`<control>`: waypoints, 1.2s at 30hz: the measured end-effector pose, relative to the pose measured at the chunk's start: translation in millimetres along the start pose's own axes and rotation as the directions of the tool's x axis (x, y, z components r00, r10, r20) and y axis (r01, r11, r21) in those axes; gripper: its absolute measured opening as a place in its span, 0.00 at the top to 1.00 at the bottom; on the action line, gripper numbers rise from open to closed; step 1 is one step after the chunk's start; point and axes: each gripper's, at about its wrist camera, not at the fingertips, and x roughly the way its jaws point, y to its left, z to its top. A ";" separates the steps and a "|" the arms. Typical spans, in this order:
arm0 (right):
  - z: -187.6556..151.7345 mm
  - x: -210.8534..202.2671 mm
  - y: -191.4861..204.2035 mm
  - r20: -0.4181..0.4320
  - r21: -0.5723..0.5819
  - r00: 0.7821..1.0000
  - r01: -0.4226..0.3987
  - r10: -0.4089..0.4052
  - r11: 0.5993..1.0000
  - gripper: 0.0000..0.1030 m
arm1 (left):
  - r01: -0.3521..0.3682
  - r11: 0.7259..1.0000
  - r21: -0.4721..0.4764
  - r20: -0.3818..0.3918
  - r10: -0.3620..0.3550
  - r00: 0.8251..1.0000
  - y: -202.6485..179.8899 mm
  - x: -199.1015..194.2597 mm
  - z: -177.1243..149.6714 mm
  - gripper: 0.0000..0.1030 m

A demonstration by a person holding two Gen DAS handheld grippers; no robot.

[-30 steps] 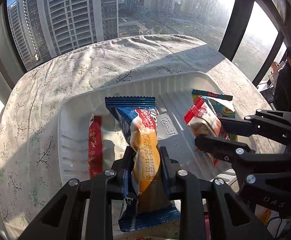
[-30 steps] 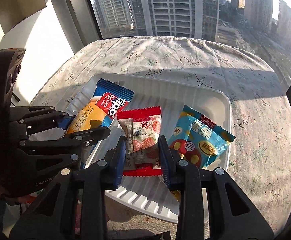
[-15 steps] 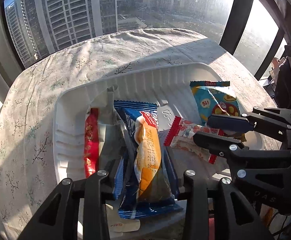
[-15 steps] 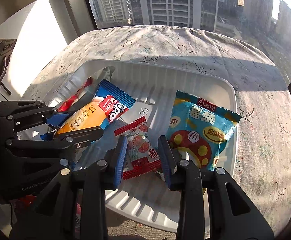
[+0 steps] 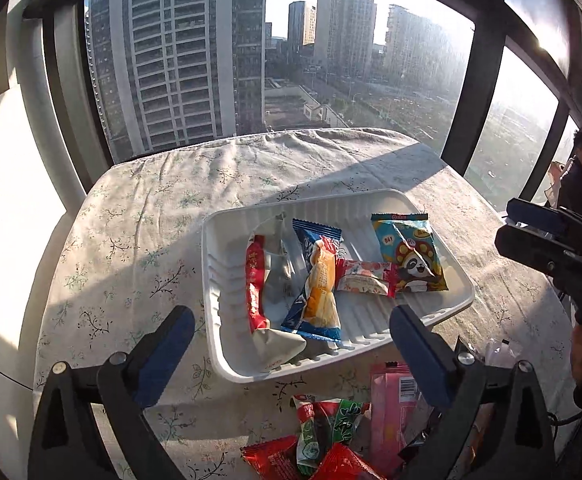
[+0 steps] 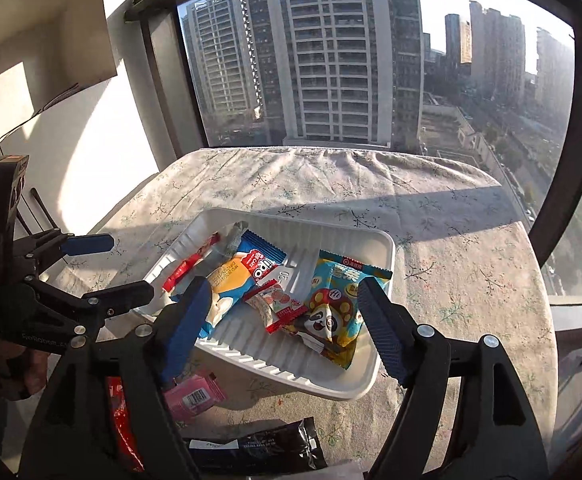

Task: Organize snacks
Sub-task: 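Move both grippers back to the remaining snack pile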

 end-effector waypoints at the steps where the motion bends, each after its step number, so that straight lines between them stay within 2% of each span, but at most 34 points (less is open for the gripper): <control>1: -3.7 -12.9 0.9 0.022 0.007 1.000 -0.008 0.008 1.000 0.21 | -0.004 1.000 -0.004 -0.001 0.004 1.000 -0.5 -7.9 -9.3 0.02; 4: -24.2 -50.8 5.2 0.072 0.023 0.996 -0.046 0.044 0.999 0.19 | -0.002 1.000 -0.021 -0.001 0.002 1.000 -2.6 -29.1 -41.7 0.01; 9: -86.1 -100.9 10.9 0.110 0.087 0.987 -0.125 0.115 0.988 0.18 | 0.076 0.997 -0.013 -0.021 -0.077 0.997 -15.0 -54.5 -98.6 0.01; 13: -141.7 -119.2 11.7 0.106 0.155 0.986 -0.141 0.125 0.978 0.18 | 0.123 0.989 0.080 -0.039 -0.120 0.992 -36.3 -65.1 -134.6 0.01; 16: -178.9 -119.8 9.6 0.064 0.228 0.987 -0.157 0.146 0.961 0.18 | 0.116 0.978 0.176 -0.067 -0.106 0.992 -55.1 -67.2 -152.8 0.01; 19: -204.9 -121.2 7.5 0.048 0.272 0.987 -0.162 0.155 0.948 0.18 | 0.111 0.960 0.257 -0.077 -0.094 0.993 -71.5 -70.2 -160.1 0.09; 21: -214.2 -122.0 8.0 0.043 0.277 0.988 -0.157 0.151 0.948 0.18 | 0.123 0.945 0.304 -0.090 -0.100 0.991 -81.9 -71.1 -163.8 0.16; 23: -218.8 -120.8 9.1 0.041 0.277 0.988 -0.152 0.146 0.949 0.18 | 0.130 0.931 0.341 -0.111 -0.097 0.989 -90.7 -67.7 -165.8 0.29; 26: -223.6 -118.1 11.9 0.039 0.277 0.987 -0.158 0.153 0.948 0.18 | 0.120 0.920 0.373 -0.150 -0.068 0.986 -99.7 -58.4 -169.5 0.39; 31: -221.1 -114.8 11.2 0.037 0.274 0.987 -0.160 0.156 0.948 0.18 | 0.111 0.909 0.402 -0.180 -0.040 0.983 -106.3 -49.6 -172.5 0.41; 36: -222.9 -112.4 9.9 0.028 0.283 0.987 -0.161 0.160 0.945 0.18 | 0.086 0.897 0.433 -0.185 -0.005 0.983 -111.4 -45.3 -172.7 0.49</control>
